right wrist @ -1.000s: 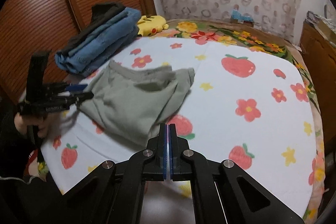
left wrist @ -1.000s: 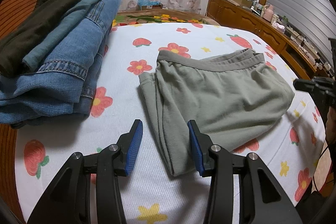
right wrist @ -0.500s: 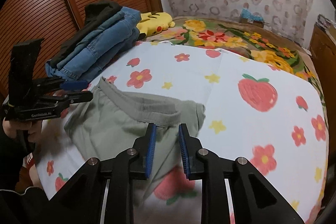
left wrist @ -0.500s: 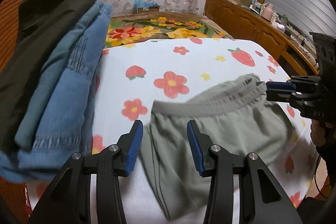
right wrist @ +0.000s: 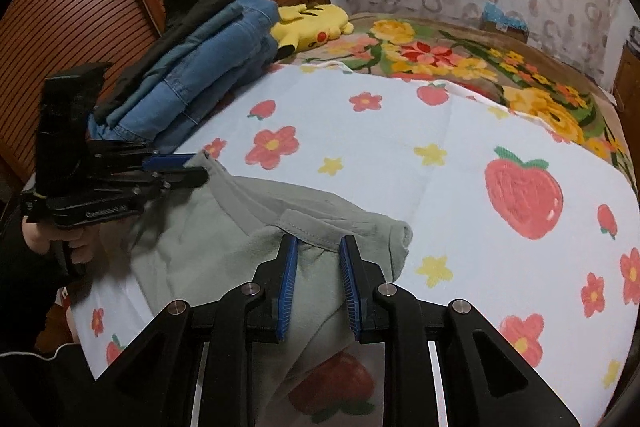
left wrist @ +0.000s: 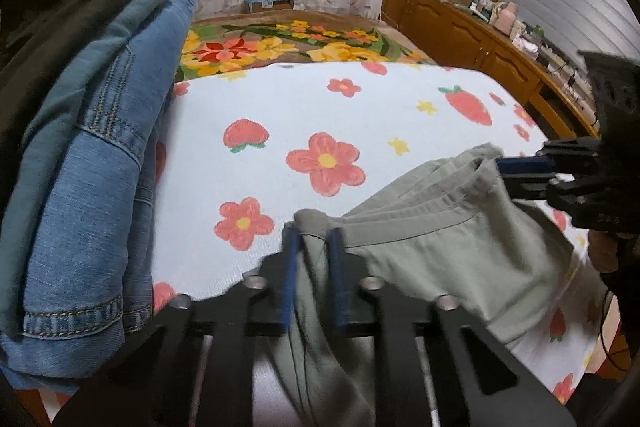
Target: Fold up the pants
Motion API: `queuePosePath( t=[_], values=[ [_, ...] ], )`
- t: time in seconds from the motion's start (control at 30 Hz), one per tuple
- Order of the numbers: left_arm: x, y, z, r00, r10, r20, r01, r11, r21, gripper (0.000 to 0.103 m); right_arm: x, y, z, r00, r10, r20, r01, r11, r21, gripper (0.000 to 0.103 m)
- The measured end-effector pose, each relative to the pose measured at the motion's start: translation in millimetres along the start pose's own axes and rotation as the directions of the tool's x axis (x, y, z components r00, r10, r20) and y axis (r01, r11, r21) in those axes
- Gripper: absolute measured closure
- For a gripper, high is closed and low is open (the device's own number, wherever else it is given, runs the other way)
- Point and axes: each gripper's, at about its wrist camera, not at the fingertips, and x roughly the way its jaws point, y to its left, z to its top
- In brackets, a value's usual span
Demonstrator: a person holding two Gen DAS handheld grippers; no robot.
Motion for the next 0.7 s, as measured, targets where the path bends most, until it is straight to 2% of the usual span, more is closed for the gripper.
queuePosePath(
  t=[0.03,0.07,0.1,0.2,0.27,0.33,0.47,0.53,0.6,0.7],
  values=[
    [-3.6,-0.1,0.2,1.0,0.0,0.015,0.0,1.0,-0.003,0.096,0.3,0.8,1.2,1.0,0.01,0.003,-0.01,1.0,0.001,0.085],
    [-6.9,-0.3,0.6,0.999,0.005,0.032,-0.005,1.0,-0.005,0.098,0.0,0.2,1.6,1.0,0.02,0.01,-0.02,1.0,0.004,0.096],
    [-12.9,0.6,1.1,0.998,0.009,0.054,-0.009,1.0,-0.007,0.098,-2.2,1.2,1.7,1.0,0.013,0.022,-0.013,1.0,0.004,0.098],
    [-28.1,8.2,2.9,0.993,0.028,0.115,-0.022,0.999,-0.05,0.098,-14.1,2.9,3.2,0.995,-0.021,0.099,0.021,1.0,0.008,0.101],
    [-29.3,12.8,3.7,0.992,0.055,0.117,-0.048,0.997,-0.064,0.098,-20.4,1.4,4.4,0.988,-0.052,0.146,0.048,0.998,0.031,0.101],
    [-25.3,13.6,3.4,0.994,0.05,0.096,-0.044,0.997,-0.068,0.098,-17.6,1.2,4.9,0.988,-0.058,0.143,0.052,0.998,0.044,0.101],
    [-15.7,8.7,1.5,0.997,0.059,0.048,-0.056,0.997,-0.053,0.097,-4.5,2.8,3.1,0.993,-0.078,0.085,0.073,0.996,0.055,0.101],
    [-15.3,8.1,0.3,0.998,0.052,0.038,-0.05,0.997,-0.059,0.093,-7.3,4.2,5.9,0.994,-0.074,0.085,0.069,0.996,0.057,0.101],
    [-17.0,7.4,-1.1,0.998,0.048,0.035,-0.046,0.997,-0.059,0.087,-13.1,5.2,7.4,0.993,-0.073,0.096,0.067,0.996,0.063,0.096],
    [-21.3,4.1,-3.6,0.998,0.042,0.037,-0.04,0.998,-0.049,0.067,-24.8,6.2,6.4,0.99,-0.083,0.11,0.076,0.995,0.065,0.093]
  ],
)
